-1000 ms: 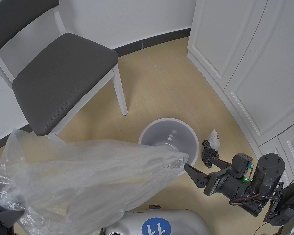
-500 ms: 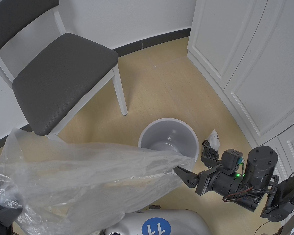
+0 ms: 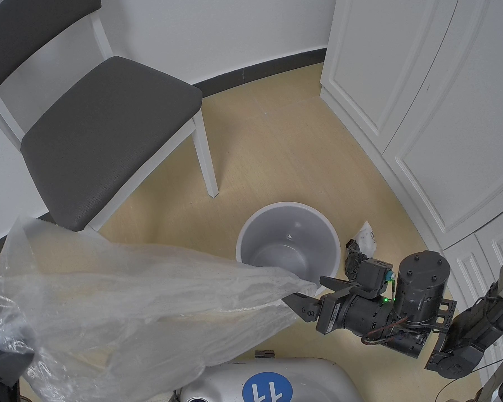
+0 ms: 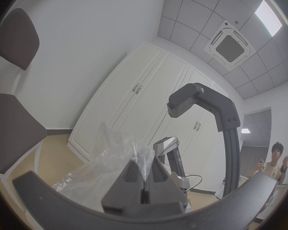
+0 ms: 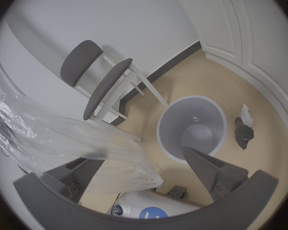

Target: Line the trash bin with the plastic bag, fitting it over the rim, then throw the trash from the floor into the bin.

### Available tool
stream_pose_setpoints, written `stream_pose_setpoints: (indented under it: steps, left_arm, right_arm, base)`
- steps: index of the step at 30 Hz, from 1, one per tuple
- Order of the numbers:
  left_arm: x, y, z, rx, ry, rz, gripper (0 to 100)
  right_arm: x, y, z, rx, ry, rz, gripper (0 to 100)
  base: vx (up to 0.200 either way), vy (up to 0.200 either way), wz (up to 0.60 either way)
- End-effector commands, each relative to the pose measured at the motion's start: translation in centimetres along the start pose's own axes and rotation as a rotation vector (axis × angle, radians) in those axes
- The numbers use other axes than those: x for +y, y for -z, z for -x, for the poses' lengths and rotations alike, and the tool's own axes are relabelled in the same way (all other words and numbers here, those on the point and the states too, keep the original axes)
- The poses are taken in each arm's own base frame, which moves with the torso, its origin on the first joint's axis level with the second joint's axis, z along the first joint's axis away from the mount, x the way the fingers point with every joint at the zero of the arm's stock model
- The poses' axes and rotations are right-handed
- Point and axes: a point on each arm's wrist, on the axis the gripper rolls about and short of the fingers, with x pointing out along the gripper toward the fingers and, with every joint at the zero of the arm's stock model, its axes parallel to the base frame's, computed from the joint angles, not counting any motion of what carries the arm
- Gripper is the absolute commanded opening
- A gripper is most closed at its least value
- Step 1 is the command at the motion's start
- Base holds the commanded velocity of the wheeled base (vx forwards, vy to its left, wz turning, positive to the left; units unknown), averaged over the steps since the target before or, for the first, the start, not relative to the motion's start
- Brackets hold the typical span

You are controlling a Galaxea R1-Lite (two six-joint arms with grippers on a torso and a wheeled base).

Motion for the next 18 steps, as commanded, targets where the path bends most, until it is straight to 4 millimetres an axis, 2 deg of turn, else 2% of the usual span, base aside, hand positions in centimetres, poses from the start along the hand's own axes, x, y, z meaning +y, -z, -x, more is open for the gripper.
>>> stream_pose_setpoints:
  steps: [1, 3, 7, 10, 18]
  left_arm:
    - [0.0, 0.4, 0.2, 0.015, -0.003, 0.007, 0]
    - [0.0, 0.4, 0.2, 0.018, -0.003, 0.008, 0]
    - [0.0, 0.4, 0.2, 0.012, -0.002, 0.006, 0]
    - [0.0, 0.4, 0.2, 0.015, -0.003, 0.009, 0]
    - [0.0, 0.4, 0.2, 0.015, -0.003, 0.01, 0]
  right_arm:
    - [-0.7, 1.7, -1.1, 0.048, 0.018, 0.001, 100]
    - [-0.9, 2.5, -2.2, 0.017, 0.004, -0.042, 100]
    - [-0.7, 3.5, -3.1, -0.044, -0.053, -0.124, 100]
    - [-0.8, 5.1, -3.7, 0.004, -0.046, -0.125, 100]
    - [-0.4, 5.6, -3.8, 0.022, -0.053, -0.152, 100]
  base:
    - [0.0, 0.0, 0.0]
    - [0.0, 0.0, 0.0]
    - [0.0, 0.0, 0.0]
    - [0.0, 0.0, 0.0]
    - [0.0, 0.0, 0.0]
